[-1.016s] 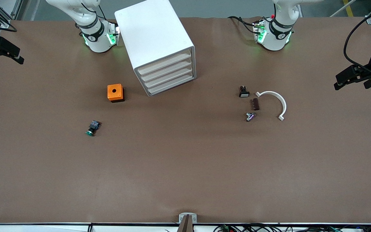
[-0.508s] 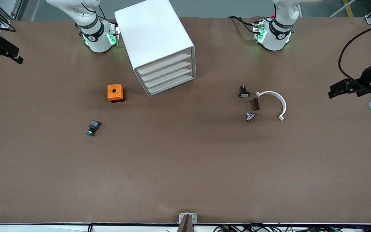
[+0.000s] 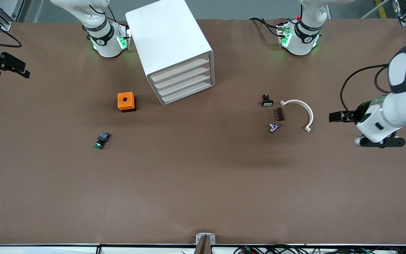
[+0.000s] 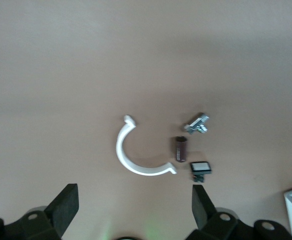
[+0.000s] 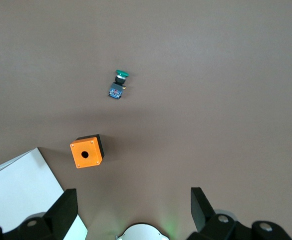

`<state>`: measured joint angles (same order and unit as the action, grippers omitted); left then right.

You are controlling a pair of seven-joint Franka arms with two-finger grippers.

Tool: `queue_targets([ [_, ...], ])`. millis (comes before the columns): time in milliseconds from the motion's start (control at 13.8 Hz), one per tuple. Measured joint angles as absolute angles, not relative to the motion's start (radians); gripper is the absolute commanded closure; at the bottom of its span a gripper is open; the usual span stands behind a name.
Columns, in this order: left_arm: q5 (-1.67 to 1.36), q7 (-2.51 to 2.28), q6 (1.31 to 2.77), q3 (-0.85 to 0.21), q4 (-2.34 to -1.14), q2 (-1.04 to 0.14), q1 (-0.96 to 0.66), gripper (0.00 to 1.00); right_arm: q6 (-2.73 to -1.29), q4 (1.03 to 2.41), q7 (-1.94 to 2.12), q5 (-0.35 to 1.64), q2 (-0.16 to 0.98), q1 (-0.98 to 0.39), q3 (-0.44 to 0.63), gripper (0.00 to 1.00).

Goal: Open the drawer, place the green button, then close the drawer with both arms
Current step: 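Reach the right gripper to the green button while the left gripper nears the drawer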

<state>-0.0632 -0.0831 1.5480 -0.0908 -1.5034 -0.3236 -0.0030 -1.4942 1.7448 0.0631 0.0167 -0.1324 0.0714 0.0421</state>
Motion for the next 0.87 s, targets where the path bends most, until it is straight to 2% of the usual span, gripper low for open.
queue_targets([
  [435, -0.236, -0.246, 1.679, -0.093, -1.499, -0.469, -0.033, 0.00, -1.520, 1.688, 0.065, 0.016, 0.050, 0.124, 0.047, 0.00],
  [653, -0.238, -0.444, 1.751, -0.097, -1.498, -0.523, -0.112, 0.00, -1.560, 1.696, 0.009, 0.016, 0.067, 0.124, 0.041, 0.00],
  [871, -0.238, -0.644, 1.761, -0.098, -1.494, -0.551, -0.174, 0.00, -1.697, 1.784, -0.100, 0.016, 0.067, 0.116, 0.030, 0.00],
])
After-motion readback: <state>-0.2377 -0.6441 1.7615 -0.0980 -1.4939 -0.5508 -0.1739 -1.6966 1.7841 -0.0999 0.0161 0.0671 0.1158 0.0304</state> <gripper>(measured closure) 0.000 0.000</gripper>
